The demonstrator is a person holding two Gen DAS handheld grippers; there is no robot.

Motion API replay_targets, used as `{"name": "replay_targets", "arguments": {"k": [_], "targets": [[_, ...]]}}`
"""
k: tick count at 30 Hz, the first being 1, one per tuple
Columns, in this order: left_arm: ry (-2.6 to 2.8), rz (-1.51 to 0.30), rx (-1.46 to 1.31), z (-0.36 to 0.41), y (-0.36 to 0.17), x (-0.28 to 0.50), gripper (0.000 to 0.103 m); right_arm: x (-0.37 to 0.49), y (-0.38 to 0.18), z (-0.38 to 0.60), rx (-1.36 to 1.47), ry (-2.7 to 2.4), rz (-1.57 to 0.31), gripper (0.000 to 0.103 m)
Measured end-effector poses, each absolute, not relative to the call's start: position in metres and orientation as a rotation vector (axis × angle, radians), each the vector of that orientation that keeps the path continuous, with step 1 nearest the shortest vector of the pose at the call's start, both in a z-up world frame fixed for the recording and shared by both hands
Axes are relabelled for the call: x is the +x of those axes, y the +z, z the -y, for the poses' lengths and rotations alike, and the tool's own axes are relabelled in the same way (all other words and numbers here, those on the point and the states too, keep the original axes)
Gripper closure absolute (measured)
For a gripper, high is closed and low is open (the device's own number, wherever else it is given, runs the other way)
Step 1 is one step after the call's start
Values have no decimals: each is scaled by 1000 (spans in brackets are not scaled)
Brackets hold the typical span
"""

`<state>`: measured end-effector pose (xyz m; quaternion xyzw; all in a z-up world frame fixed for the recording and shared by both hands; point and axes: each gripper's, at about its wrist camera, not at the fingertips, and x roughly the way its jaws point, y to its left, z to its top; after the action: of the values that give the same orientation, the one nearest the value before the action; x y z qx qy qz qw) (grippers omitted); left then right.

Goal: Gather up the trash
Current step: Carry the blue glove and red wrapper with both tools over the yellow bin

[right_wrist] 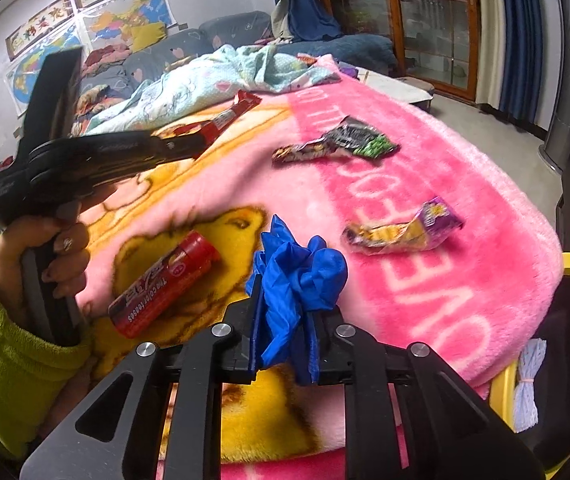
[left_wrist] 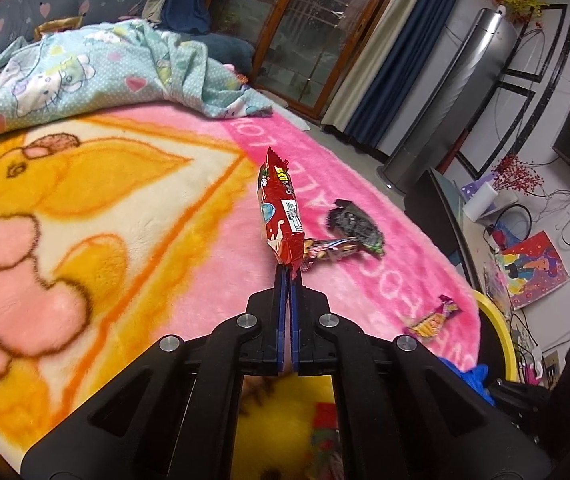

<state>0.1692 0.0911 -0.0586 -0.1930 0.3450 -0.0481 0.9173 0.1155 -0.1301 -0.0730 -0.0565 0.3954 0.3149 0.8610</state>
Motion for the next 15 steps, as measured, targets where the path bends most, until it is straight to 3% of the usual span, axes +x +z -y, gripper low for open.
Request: {"name": "replay_targets", "arguments": {"k": [15], "targets": [[-190, -656, -340, -53, -26, 145, 103, 126, -45, 160, -64, 592, -765, 86]]}}
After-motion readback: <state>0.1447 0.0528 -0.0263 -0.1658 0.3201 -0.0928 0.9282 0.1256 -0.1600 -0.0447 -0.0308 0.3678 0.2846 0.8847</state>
